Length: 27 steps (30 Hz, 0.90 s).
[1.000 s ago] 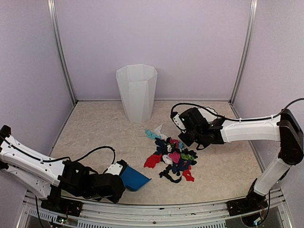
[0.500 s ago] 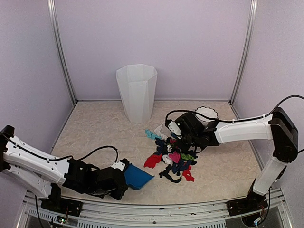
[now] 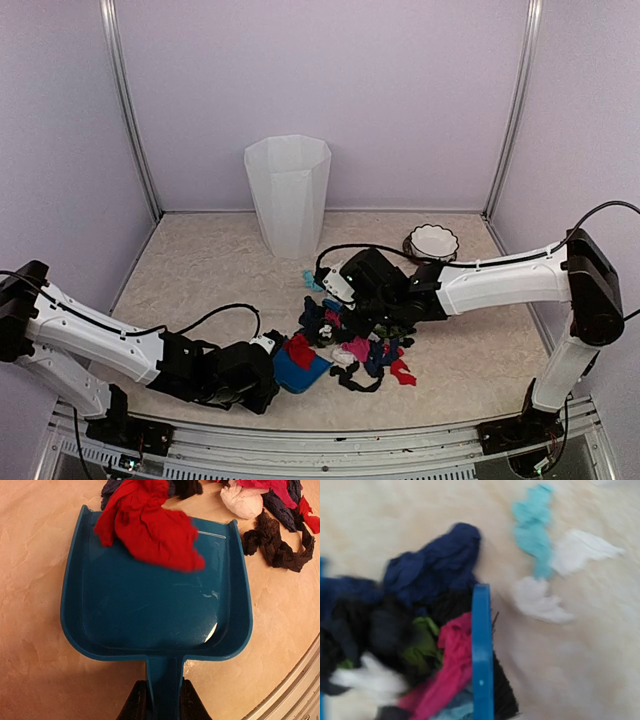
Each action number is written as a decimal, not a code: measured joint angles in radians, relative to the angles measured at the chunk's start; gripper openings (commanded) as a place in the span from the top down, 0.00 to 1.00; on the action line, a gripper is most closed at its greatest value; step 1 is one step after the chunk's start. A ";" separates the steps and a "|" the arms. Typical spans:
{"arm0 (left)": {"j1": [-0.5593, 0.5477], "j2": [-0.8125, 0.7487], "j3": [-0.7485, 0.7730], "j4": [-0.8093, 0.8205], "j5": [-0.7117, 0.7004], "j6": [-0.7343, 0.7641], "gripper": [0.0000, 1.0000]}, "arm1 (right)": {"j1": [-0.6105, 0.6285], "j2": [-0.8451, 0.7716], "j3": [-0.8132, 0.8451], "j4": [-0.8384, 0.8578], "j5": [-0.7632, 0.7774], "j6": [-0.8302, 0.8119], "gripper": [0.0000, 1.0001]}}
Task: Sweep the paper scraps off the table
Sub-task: Sweep the paper scraps into the dustpan.
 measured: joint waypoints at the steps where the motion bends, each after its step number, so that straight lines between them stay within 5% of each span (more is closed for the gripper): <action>1: 0.003 0.008 0.000 0.010 0.001 0.003 1.00 | 0.010 0.000 0.003 -0.001 -0.008 0.006 1.00; 27: 0.015 0.063 -0.064 0.232 -0.038 0.009 1.00 | 0.146 -0.035 0.008 -0.033 -0.109 0.054 1.00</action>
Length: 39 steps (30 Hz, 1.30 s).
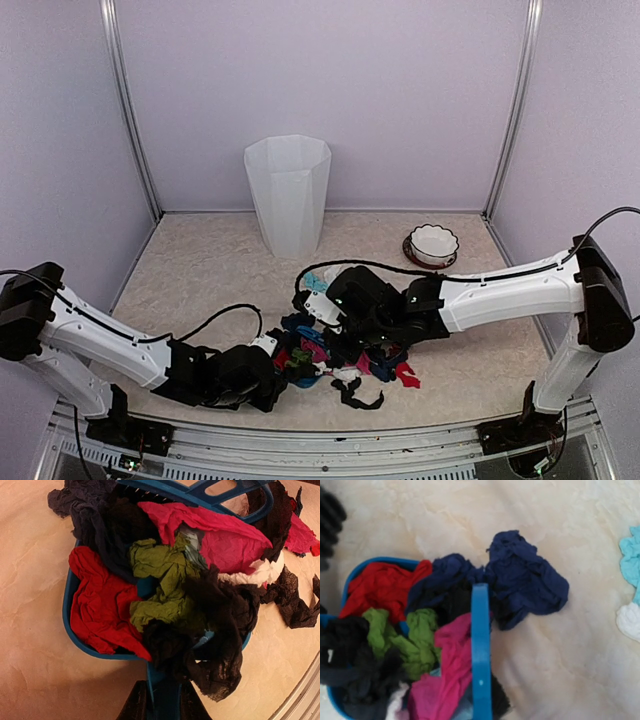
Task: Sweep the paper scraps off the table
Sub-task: Sweep the paper scraps into the dustpan, then dump the paper scraps in the dustpan into the trash bin.
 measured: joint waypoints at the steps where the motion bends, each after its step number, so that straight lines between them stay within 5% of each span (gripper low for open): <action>1: 0.000 0.000 -0.005 0.010 -0.002 0.000 1.00 | 0.001 -0.003 0.000 -0.004 0.003 0.001 1.00; 25: 0.005 0.000 -0.113 0.238 -0.103 0.034 1.00 | -0.003 -0.261 -0.054 -0.042 0.351 0.108 1.00; 39: 0.011 -0.059 -0.114 0.268 -0.177 0.105 1.00 | -0.055 -0.421 -0.186 -0.081 0.392 0.209 1.00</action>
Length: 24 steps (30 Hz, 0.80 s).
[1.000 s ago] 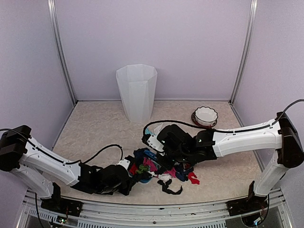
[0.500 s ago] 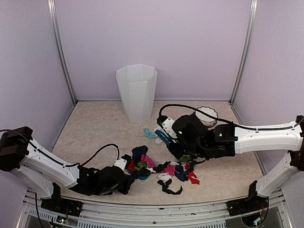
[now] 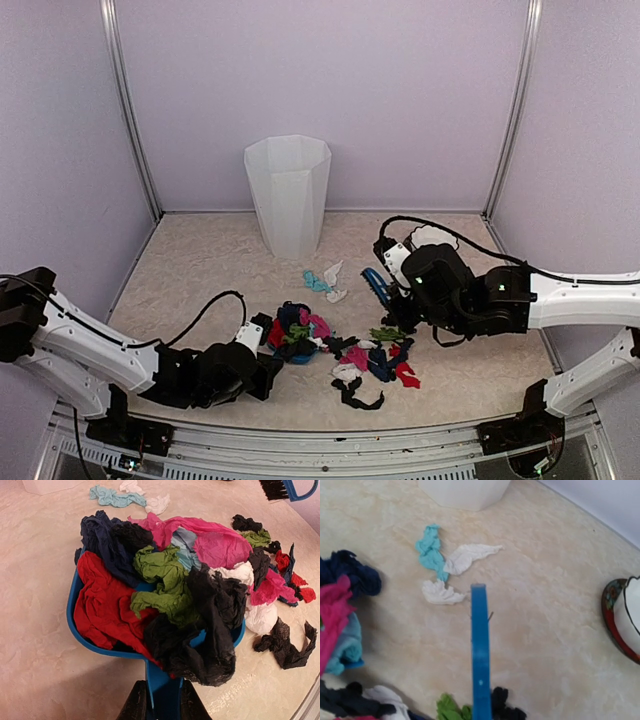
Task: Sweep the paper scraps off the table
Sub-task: Dump the paper scraps in the dustpan into the trash bin.
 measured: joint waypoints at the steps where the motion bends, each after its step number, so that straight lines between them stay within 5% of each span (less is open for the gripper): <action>1: 0.000 -0.012 0.000 -0.002 -0.004 0.007 1.00 | -0.002 -0.003 -0.005 -0.002 0.001 0.004 1.00; 24: 0.114 -0.097 0.406 -0.309 -0.014 0.188 1.00 | -0.106 -0.058 -0.155 0.000 0.025 0.037 1.00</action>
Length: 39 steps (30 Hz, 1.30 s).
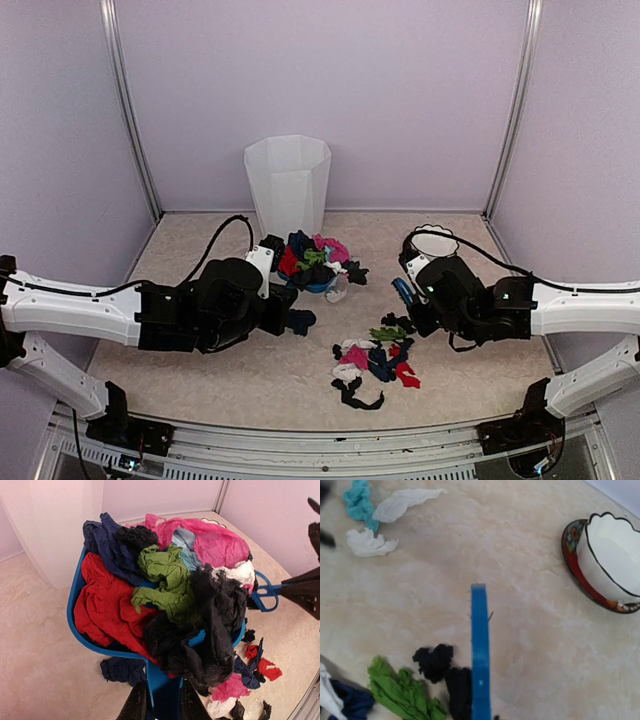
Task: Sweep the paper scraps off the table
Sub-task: Dump the paper scraps in the dustpan into the trash bin.
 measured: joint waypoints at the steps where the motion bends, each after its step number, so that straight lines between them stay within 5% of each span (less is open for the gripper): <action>1: 0.007 0.000 0.026 -0.021 0.000 0.009 1.00 | -0.003 -0.002 -0.005 0.006 -0.003 0.000 1.00; 19: 0.282 0.024 0.472 -0.295 0.177 0.145 1.00 | -0.023 -0.016 -0.060 0.095 -0.055 0.006 1.00; 39: 0.557 0.351 0.955 -0.478 0.325 0.274 1.00 | -0.024 -0.016 -0.072 0.119 -0.100 0.023 1.00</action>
